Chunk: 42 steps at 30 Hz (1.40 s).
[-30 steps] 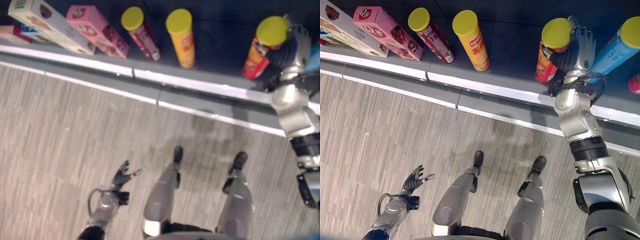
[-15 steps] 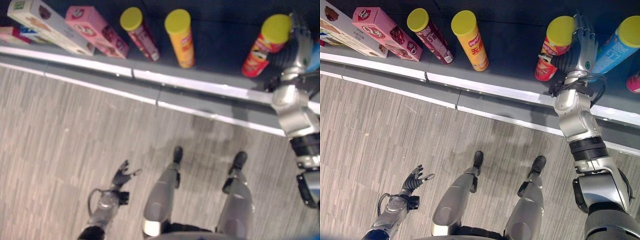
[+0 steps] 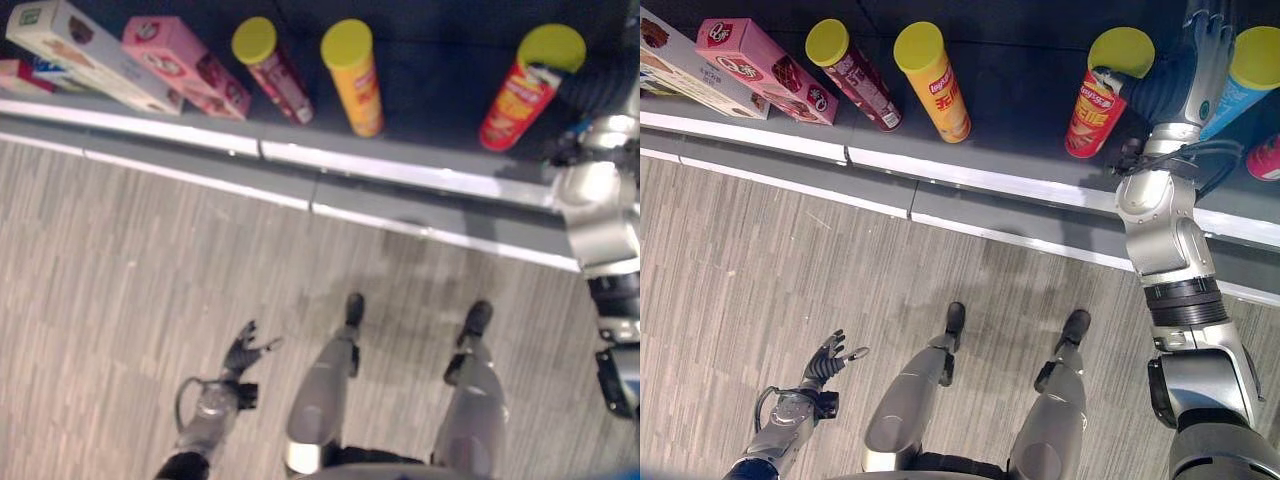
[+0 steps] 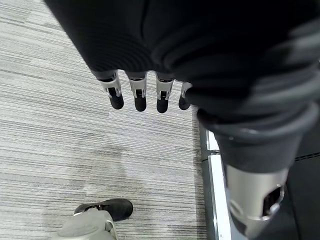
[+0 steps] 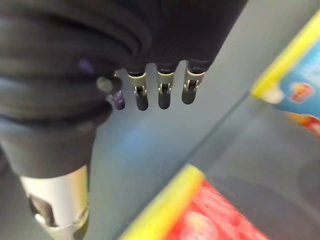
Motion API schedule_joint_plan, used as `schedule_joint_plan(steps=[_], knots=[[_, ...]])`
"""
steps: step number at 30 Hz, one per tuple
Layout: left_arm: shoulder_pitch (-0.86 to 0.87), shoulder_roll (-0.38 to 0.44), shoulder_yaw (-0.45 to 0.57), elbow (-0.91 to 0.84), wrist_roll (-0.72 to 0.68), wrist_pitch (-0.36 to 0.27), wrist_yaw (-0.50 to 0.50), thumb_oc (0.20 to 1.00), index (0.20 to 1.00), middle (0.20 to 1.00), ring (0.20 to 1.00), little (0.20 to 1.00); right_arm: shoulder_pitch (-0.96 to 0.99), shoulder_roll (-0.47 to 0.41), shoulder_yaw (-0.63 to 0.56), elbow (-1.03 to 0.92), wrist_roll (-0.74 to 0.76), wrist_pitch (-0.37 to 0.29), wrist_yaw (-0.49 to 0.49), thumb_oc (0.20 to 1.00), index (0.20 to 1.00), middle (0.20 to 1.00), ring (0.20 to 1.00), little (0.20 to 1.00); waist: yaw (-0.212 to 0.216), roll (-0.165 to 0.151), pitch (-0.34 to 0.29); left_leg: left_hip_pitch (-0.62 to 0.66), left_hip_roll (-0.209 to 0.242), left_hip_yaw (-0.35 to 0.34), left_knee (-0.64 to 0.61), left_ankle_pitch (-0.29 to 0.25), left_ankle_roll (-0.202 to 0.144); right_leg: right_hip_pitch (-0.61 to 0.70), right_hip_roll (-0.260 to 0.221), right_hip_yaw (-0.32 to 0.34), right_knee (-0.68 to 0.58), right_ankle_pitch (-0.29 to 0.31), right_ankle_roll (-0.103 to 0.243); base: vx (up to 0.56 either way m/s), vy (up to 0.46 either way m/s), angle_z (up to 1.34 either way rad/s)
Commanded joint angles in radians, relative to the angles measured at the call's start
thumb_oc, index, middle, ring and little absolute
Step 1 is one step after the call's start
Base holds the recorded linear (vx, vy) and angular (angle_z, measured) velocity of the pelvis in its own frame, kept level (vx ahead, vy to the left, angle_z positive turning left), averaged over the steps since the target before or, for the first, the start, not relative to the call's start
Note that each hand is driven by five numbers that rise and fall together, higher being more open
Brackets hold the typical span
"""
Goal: Put the goods on the table back onto the shelves and tidy them up.
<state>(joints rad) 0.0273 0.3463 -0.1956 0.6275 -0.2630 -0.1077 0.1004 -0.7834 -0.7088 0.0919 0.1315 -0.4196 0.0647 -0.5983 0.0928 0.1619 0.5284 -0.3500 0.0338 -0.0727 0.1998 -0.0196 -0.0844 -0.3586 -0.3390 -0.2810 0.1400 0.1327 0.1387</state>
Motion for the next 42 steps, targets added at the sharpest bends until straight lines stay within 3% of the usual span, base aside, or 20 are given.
schedule_joint_plan(steps=[1, 4, 5, 7, 16, 30, 42], knots=[[0.029, 0.054, -0.018, 0.002, -0.026, -0.003, 0.034, 1.0, 1.0, 1.0, 1.0, 1.0, 0.031, 0.024, -0.076, -0.155, 0.012, -0.078, -0.044, 1.0, 1.0, 1.0, 1.0, 1.0, -0.002, -0.007, -0.052, -0.049, 0.069, 0.008, -0.035, 0.007, -0.051, -0.016, -0.053, 0.099, 0.095, -0.121, 0.058, 0.0, 0.0, 0.0], [0.028, 0.046, -0.014, 0.006, -0.028, 0.005, 0.036, 1.0, 1.0, 1.0, 1.0, 1.0, 0.1, 0.094, -0.09, -0.234, 0.115, -0.127, 0.01, 1.0, 1.0, 1.0, 1.0, 1.0, -0.015, -0.015, -0.042, -0.043, 0.076, 0.012, -0.037, 0.003, -0.052, -0.015, -0.049, 0.101, 0.095, -0.123, 0.058, 0.0, 0.0, 0.0], [0.033, 0.038, -0.008, 0.014, -0.033, 0.011, 0.033, 1.0, 1.0, 1.0, 1.0, 1.0, 0.169, 0.148, -0.094, -0.271, 0.231, -0.175, 0.068, 1.0, 1.0, 1.0, 1.0, 1.0, -0.025, -0.025, -0.035, -0.043, 0.079, 0.014, -0.039, 0.006, -0.052, -0.015, -0.045, 0.104, 0.093, -0.121, 0.058, 0.0, 0.0, 0.0], [0.044, 0.029, 0.001, 0.015, -0.027, 0.015, 0.02, 1.0, 1.0, 1.0, 1.0, 1.0, 0.259, 0.182, -0.084, -0.292, 0.294, -0.203, 0.135, 1.0, 1.0, 1.0, 1.0, 1.0, -0.036, -0.035, -0.027, -0.047, 0.081, 0.016, -0.039, 0.008, -0.053, -0.02, -0.044, 0.104, 0.093, -0.119, 0.057, -0.01, -0.008, -0.03], [0.075, 0.013, 0.035, 0.02, -0.034, 0.007, 0.023, 1.0, 1.0, 1.0, 1.0, 1.0, 0.479, 0.22, -0.076, -0.297, 0.361, -0.24, 0.235, 1.0, 1.0, 1.0, 1.0, 1.0, -0.076, -0.062, -0.008, -0.061, 0.093, 0.027, -0.045, 0.017, -0.061, -0.043, -0.04, 0.111, 0.09, -0.112, 0.058, 0.0, 0.007, -0.07], [0.068, 0.032, 0.019, 0.01, -0.043, -0.001, 0.005, 1.0, 1.0, 1.0, 1.0, 1.0, 0.322, 0.185, -0.023, -0.046, 0.447, -0.21, 0.228, 1.0, 1.0, 1.0, 1.0, 1.0, -0.046, -0.053, -0.008, -0.064, 0.093, 0.028, -0.052, 0.023, -0.065, -0.043, -0.043, 0.107, 0.09, -0.106, 0.058, 0.0, 0.0, 0.0], [0.074, 0.054, 0.008, -0.002, -0.051, -0.001, -0.01, 1.0, 1.0, 1.0, 1.0, 1.0, 0.203, 0.122, -0.011, 0.054, 0.462, -0.193, 0.21, 1.0, 1.0, 1.0, 1.0, 1.0, -0.016, -0.038, -0.008, -0.072, 0.09, 0.019, -0.065, 0.031, -0.063, -0.054, -0.045, 0.101, 0.092, -0.107, 0.059, 0.0, 0.0, 0.0]])
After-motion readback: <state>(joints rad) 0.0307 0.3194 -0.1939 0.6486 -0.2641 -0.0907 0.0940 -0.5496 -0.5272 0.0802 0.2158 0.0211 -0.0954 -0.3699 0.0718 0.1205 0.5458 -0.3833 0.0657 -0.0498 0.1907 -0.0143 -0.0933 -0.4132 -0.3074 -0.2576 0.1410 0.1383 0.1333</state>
